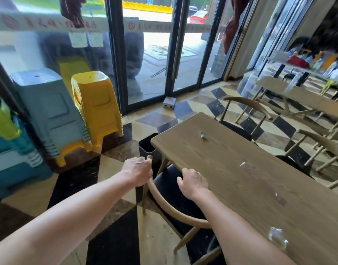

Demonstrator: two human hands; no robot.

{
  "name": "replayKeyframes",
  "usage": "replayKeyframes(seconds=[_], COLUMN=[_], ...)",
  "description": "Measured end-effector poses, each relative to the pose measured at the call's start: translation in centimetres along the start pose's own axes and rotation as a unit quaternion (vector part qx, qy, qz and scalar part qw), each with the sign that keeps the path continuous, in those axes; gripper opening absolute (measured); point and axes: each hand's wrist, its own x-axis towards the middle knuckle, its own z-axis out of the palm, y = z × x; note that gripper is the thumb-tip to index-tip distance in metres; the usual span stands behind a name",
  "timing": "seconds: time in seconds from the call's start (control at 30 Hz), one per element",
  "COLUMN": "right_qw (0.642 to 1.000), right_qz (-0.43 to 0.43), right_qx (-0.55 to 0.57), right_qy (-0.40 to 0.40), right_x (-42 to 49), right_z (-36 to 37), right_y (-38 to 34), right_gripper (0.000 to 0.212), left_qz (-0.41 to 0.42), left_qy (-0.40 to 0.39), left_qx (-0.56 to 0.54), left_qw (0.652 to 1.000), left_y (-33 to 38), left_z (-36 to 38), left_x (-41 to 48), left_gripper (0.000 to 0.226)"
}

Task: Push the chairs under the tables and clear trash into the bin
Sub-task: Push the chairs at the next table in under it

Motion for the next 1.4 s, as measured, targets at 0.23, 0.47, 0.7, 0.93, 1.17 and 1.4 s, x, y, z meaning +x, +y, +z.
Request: replayKeyframes(seconds=[0.23, 0.47, 0.7, 0.93, 1.17, 1.4], right_qw=[1.000, 0.999, 0.996, 0.997, 0.999, 0.999], right_qz=[-0.015, -0.029, -0.039, -0.014, 0.010, 0.022], right_qx=[0.010, -0.032, -0.058, -0.059, -0.037, -0.028], right_qy=[0.012, 0.017, 0.058, 0.051, 0.015, 0.004], right_x=[7.6, 13.3, 21.8, 34.0, 48.2, 57.1], right_z=[-0.6, 0.6, -0.6, -1.1, -3.7, -4.9], right_y=[-11.3, -19.5, -23.5, -25.6, -27.3, -30.1], right_gripper=[0.031, 0.036, 0.036, 0.041, 0.042, 0.038], left_qz=[-0.012, -0.047, -0.073, -0.048, -0.008, -0.010], left_qy=[0.008, 0.030, 0.066, 0.052, 0.051, 0.019], left_qx=[0.040, 0.052, 0.050, 0.086, 0.091, 0.050], left_qw=[0.999, 0.997, 0.994, 0.994, 0.994, 0.999], left_y=[-12.9, -23.1, -28.8, -33.0, -37.7, -43.0], left_z=[-1.5, -2.2, -2.2, -2.2, -4.4, -4.4], left_x=[3.4, 6.5, 12.4, 23.6, 36.9, 46.9], left_gripper=[0.030, 0.034, 0.035, 0.036, 0.042, 0.040])
